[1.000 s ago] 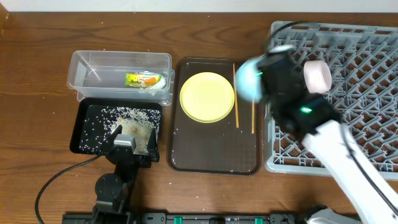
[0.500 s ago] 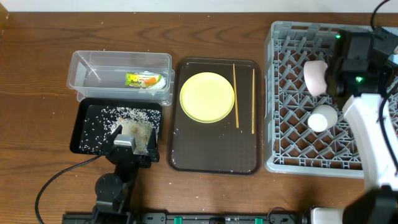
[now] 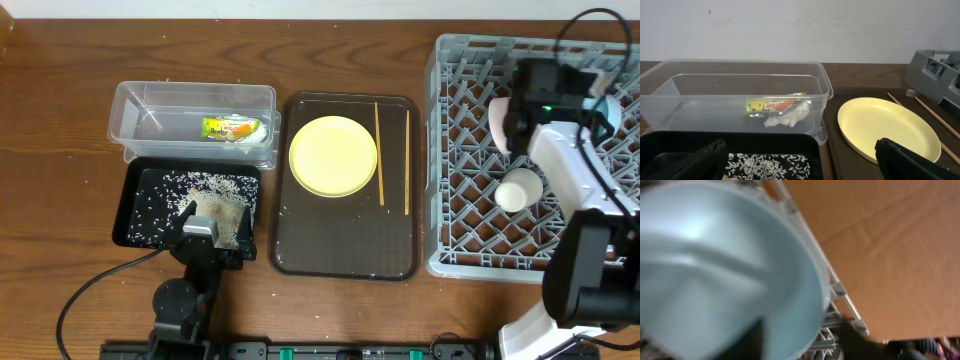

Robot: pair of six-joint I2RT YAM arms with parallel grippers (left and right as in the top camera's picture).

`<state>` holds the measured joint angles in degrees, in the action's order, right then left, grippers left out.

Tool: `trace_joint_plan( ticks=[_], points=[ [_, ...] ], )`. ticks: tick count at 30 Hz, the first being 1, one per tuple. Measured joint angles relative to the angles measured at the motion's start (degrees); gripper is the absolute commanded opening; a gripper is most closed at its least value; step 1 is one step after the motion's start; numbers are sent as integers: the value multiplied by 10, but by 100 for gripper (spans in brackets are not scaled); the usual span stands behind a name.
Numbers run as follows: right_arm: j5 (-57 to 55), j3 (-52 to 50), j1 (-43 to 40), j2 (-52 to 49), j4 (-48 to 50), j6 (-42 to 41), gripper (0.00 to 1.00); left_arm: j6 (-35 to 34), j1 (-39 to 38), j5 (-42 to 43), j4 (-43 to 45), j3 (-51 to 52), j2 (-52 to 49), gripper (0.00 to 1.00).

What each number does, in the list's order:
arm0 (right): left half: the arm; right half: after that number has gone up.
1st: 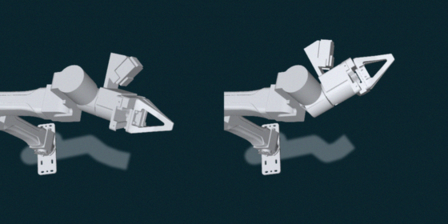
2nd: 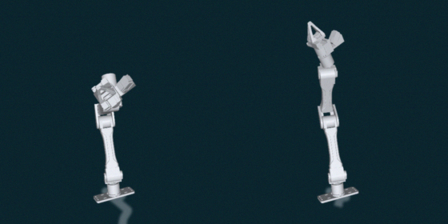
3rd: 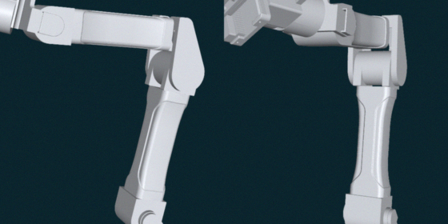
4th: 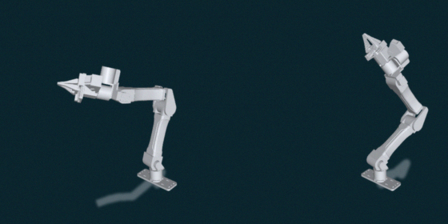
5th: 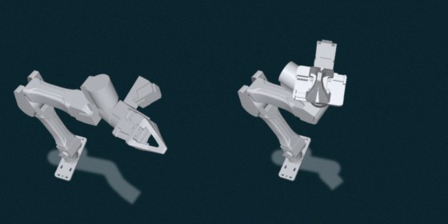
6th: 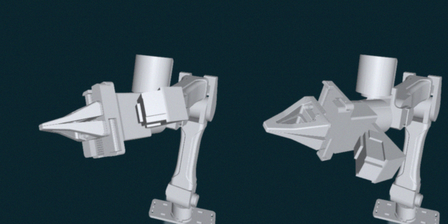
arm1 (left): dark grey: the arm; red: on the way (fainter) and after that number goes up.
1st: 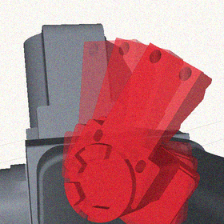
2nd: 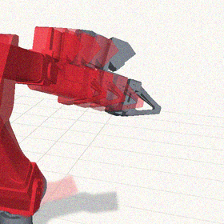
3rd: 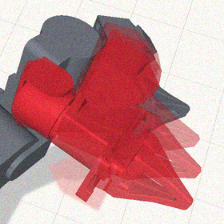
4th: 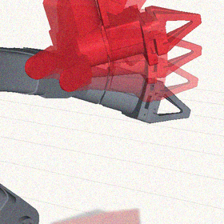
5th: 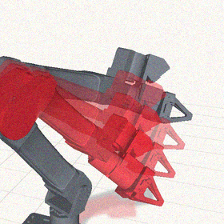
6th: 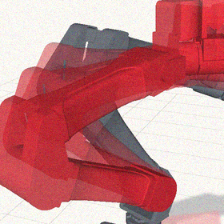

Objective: Sort waste into correct bins and load items into the dishwasher rack
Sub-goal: 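Lower the light-blue bowl into the rack with the right gripper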

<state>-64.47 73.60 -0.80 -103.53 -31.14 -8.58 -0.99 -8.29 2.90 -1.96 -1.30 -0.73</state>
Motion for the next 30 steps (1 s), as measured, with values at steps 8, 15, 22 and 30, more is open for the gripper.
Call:
trace_joint_plan(
  ticks=[8, 15, 22, 30],
  points=[
    [20, 0, 96, 15, -4, 24, 77, 0, 0, 0, 0, 0, 0, 96],
    [64, 0, 110, 100, 11, 43, 71, 0, 0, 0, 0, 0, 0, 96],
    [339, 0, -35, 134, -27, 23, 66, 0, 0, 0, 0, 0, 0, 96],
    [658, 0, -255, 108, -62, -52, 63, 0, 0, 0, 0, 0, 0, 96]
  ],
)
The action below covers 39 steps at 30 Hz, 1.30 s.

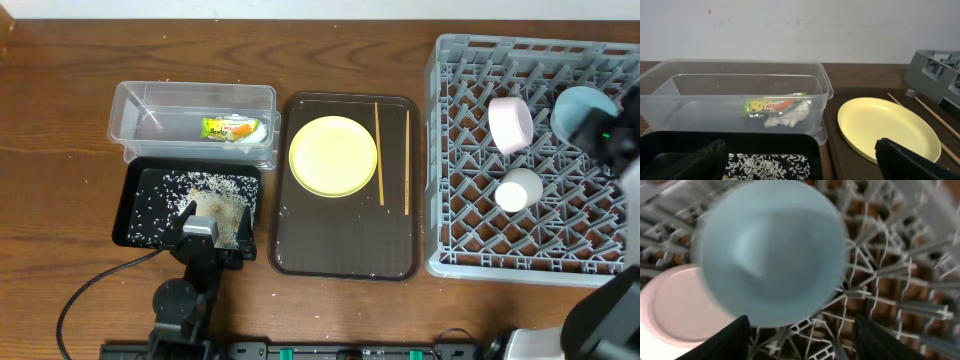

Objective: Sort waste into correct bins and load items into the dishwasher rack
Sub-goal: 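Lower the light-blue bowl into the rack with the right gripper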

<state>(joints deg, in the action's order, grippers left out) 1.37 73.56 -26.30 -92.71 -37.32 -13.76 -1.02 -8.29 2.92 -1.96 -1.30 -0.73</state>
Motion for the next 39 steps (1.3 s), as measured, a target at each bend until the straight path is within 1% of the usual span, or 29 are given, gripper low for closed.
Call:
trace_joint_plan(
  ticks=[3, 6, 7, 8, 9, 11, 14, 16, 20, 22, 25, 29, 31, 34, 39],
  points=[
    [62, 0, -35, -30, -2, -21, 64, 0, 0, 0, 0, 0, 0, 96],
    [98, 0, -46, -62, 7, -37, 64, 0, 0, 0, 0, 0, 0, 96],
    [107, 0, -46, -72, 13, -40, 62, 0, 0, 0, 0, 0, 0, 96],
    [116, 0, -47, -80, 19, -43, 54, 0, 0, 0, 0, 0, 0, 96],
    [125, 0, -46, -90, 25, -46, 43, 0, 0, 0, 0, 0, 0, 96],
    [138, 0, -46, -102, 27, -53, 23, 0, 0, 0, 0, 0, 0, 96],
    [133, 0, -55, -110, 28, -66, 2, 0, 0, 0, 0, 0, 0, 96],
    [129, 3, -59, -104, 34, -80, 1, 0, 0, 0, 0, 0, 0, 96],
    [127, 7, -52, -68, 5, -80, 1, 0, 0, 0, 0, 0, 0, 96],
    [106, 6, -47, -36, -5, -77, 1, 0, 0, 0, 0, 0, 0, 96],
    [45, 6, -37, 28, -17, -75, 1, 0, 0, 0, 0, 0, 0, 96],
    [-80, 7, 16, 115, -21, -70, 1, 0, 0, 0, 0, 0, 0, 96],
    [-153, 7, 54, 135, -21, -69, 1, 0, 0, 0, 0, 0, 0, 96],
    [-286, 7, 120, 134, -13, -66, 1, 0, 0, 0, 0, 0, 0, 96],
    [-492, 7, 210, 92, 52, -30, 1, 0, 0, 0, 0, 0, 0, 96]
  ],
)
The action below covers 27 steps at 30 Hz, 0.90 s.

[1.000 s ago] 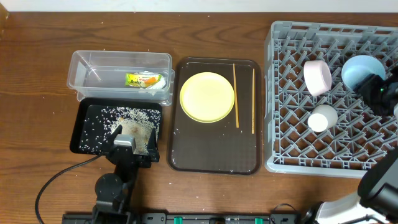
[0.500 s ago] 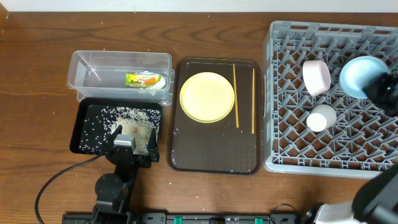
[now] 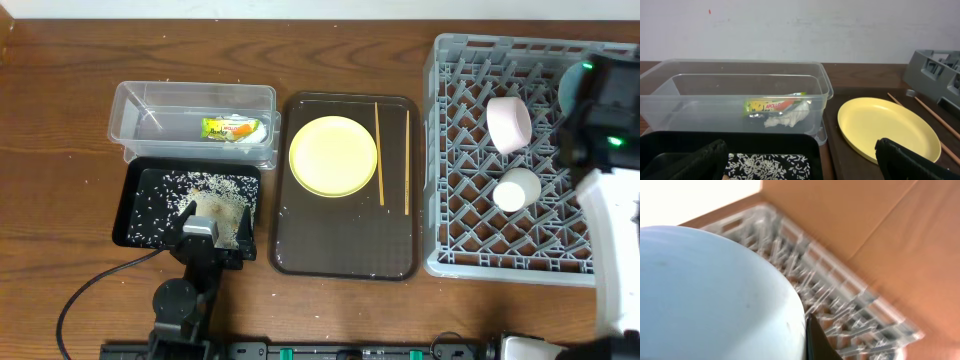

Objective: Sort waste into correct bins and load items into the dishwasher rack
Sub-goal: 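Lower the light-blue bowl into the rack with the right gripper, then move the right gripper to the yellow plate and grasp its rim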

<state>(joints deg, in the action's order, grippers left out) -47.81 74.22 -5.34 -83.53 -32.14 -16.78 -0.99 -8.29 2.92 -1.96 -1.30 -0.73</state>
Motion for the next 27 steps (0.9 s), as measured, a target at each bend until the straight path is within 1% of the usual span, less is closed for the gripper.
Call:
trace_joint_plan(
  ticks=[1, 2, 5, 8, 14, 18, 20, 22, 23, 26, 27],
  points=[
    [-35, 0, 9, -13, 16, 14, 1, 0, 0, 0, 0, 0, 0, 96],
    [-66, 0, 16, -28, 31, 30, 4, 0, 0, 0, 0, 0, 0, 96],
    [-128, 0, 19, -77, 53, 76, 6, 0, 0, 0, 0, 0, 0, 96],
    [-157, 0, 13, -124, 61, 113, 1, 0, 0, 0, 0, 0, 0, 96],
    [-181, 0, -3, -219, 61, 158, 1, 0, 0, 0, 0, 0, 0, 96],
    [-203, 1, 2, -231, 58, 167, 12, 0, 0, 0, 0, 0, 0, 96],
    [-196, 0, 9, -235, 50, 172, 21, 0, 0, 0, 0, 0, 0, 96],
    [-189, 0, 19, -236, 42, 174, 23, 0, 0, 0, 0, 0, 0, 96],
    [-185, 0, 25, -236, 38, 175, 26, 0, 0, 0, 0, 0, 0, 96],
    [-176, 0, 45, -237, 28, 174, 45, 0, 0, 0, 0, 0, 0, 97],
    [-171, 0, 50, -237, 22, 177, 48, 0, 0, 0, 0, 0, 0, 96]
  ],
)
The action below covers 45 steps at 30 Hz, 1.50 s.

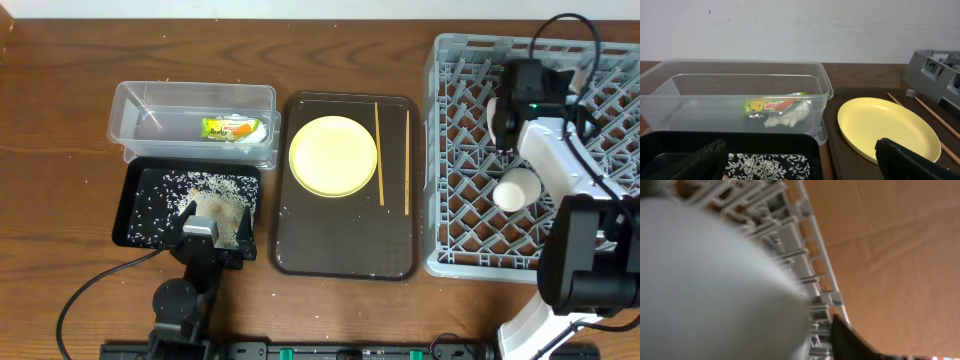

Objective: Sort waste into correct bins and load items into the dishwasher rack
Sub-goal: 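Move the right gripper to the yellow plate and grasp its rim, then lift the yellow plate and stand it upright in the rack's back corner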

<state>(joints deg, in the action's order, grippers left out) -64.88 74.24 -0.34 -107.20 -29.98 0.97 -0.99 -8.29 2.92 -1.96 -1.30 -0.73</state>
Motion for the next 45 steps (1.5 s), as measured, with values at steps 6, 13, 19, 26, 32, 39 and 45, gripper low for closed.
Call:
trace_joint_plan(
  ticks=[6, 13, 19, 26, 32, 39, 45],
  points=[
    [58, 0, 8, 8, -34, -8, 57, 0, 0, 0, 0, 0, 0, 96],
    [216, -2, 18, 149, -44, -3, 59, 0, 0, 0, 0, 0, 0, 96],
    [396, 1, 63, 283, -88, -6, 62, 0, 0, 0, 0, 0, 0, 96],
    [619, -1, 194, 264, -123, -74, 63, 0, 0, 0, 0, 0, 0, 96],
    [662, -5, 309, 150, -94, -166, 58, 0, 0, 0, 0, 0, 0, 96],
    [649, -9, 329, -11, -69, -323, 60, 0, 0, 0, 0, 0, 0, 96],
    [660, -8, 328, -65, -59, -394, 11, 0, 0, 0, 0, 0, 0, 96]
  ],
)
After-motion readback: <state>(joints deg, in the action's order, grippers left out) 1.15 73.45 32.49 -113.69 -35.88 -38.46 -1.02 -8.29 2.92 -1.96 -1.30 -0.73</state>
